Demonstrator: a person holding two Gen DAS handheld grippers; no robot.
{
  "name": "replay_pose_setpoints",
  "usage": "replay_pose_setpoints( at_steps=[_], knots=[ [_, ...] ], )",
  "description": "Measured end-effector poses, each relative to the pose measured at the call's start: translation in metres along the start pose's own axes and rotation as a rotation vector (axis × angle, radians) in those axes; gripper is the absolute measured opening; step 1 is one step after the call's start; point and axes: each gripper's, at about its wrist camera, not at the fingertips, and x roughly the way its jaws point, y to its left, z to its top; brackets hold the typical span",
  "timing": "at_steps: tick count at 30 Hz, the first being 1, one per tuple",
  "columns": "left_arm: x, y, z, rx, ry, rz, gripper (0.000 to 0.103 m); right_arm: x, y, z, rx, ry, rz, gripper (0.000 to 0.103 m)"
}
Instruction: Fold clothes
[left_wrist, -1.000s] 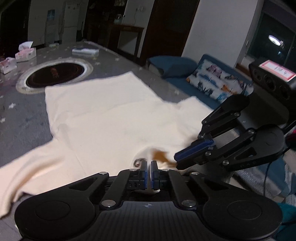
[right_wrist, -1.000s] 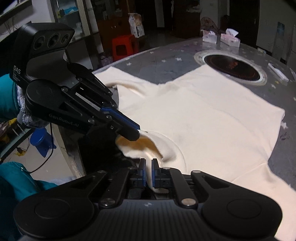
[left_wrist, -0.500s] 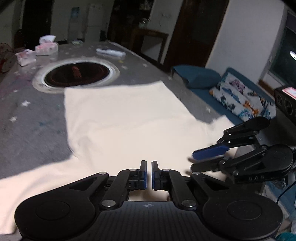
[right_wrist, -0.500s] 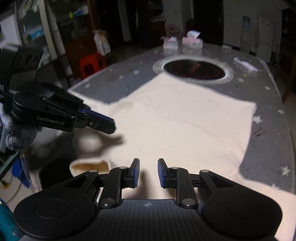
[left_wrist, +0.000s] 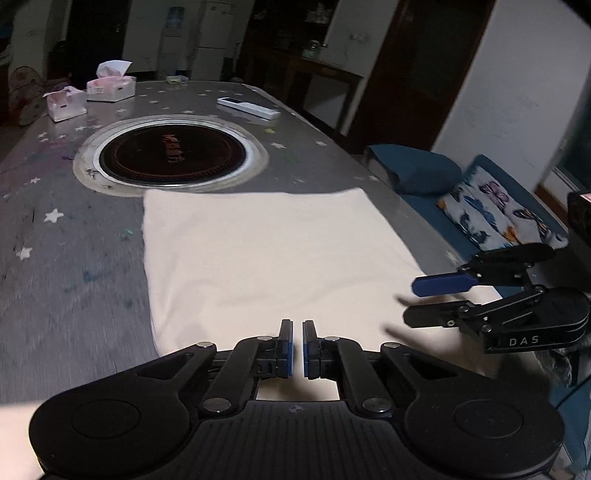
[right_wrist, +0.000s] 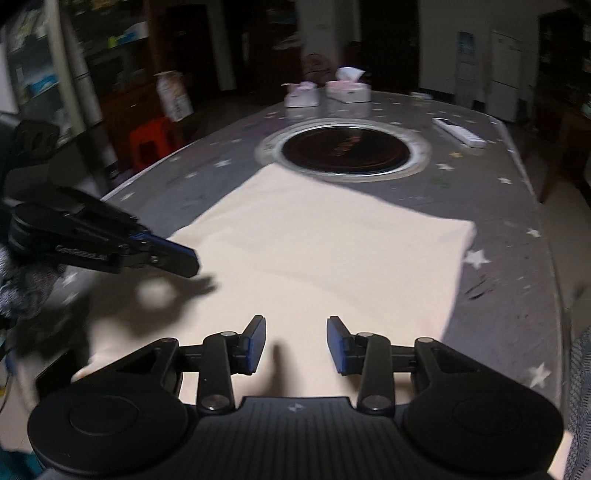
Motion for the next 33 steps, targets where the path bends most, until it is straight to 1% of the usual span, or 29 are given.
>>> replay_pose_setpoints(
  at_steps=[3, 4, 6, 7, 8, 10, 11, 13, 16, 17, 20, 23, 25, 29, 33],
  knots=[
    [0.01, 0.012, -0.002, -0.031, 0.037, 0.031, 0.006, 0.013, -0.014, 0.001, 0.029, 0.02, -0.014, 0.036],
    [0.01, 0.015, -0.004, -0.035, 0.039, 0.029, 0.006, 0.017, -0.016, -0.002, 0.03, 0.035, -0.014, 0.036],
    [0.007, 0.02, -0.008, -0.041, 0.039, 0.022, 0.006, 0.016, -0.013, -0.008, 0.006, 0.04, -0.013, 0.04],
    [0.006, 0.022, -0.009, -0.044, 0.039, 0.025, 0.006, 0.016, -0.012, -0.012, -0.006, 0.042, -0.013, 0.047],
    [0.004, 0.023, -0.009, -0.047, 0.04, 0.03, 0.006, 0.013, -0.01, -0.015, -0.011, 0.036, -0.017, 0.052],
    [0.001, 0.021, -0.009, -0.032, 0.041, 0.05, 0.006, 0.007, -0.006, -0.02, -0.019, 0.024, -0.027, 0.052],
    [0.0, 0.019, -0.009, -0.018, 0.042, 0.059, 0.006, 0.004, -0.004, -0.023, -0.023, 0.017, -0.031, 0.054],
    [-0.001, 0.017, -0.012, 0.005, 0.038, 0.073, 0.006, -0.002, -0.001, -0.029, -0.031, 0.005, -0.041, 0.056],
    [-0.006, 0.022, -0.021, -0.005, 0.019, 0.079, 0.006, -0.009, 0.003, -0.041, -0.04, 0.007, -0.052, 0.057],
    [-0.008, 0.024, -0.023, -0.011, 0.012, 0.08, 0.006, -0.008, 0.005, -0.042, -0.045, 0.005, -0.054, 0.062],
    [-0.012, 0.026, -0.027, -0.009, -0.001, 0.097, 0.006, -0.006, 0.008, -0.042, -0.059, 0.001, -0.058, 0.072],
    [-0.015, 0.028, -0.029, -0.005, -0.008, 0.118, 0.005, -0.002, 0.013, -0.041, -0.075, -0.004, -0.062, 0.075],
    [-0.017, 0.029, -0.031, -0.002, -0.011, 0.131, 0.004, 0.003, 0.013, -0.038, -0.063, -0.009, -0.06, 0.077],
    [-0.022, 0.033, -0.034, -0.002, -0.018, 0.155, 0.003, 0.013, 0.014, -0.03, -0.055, -0.01, -0.057, 0.082],
    [-0.027, 0.04, -0.039, -0.007, -0.029, 0.175, 0.002, 0.026, 0.02, -0.02, -0.072, -0.006, -0.047, 0.084]
  ],
)
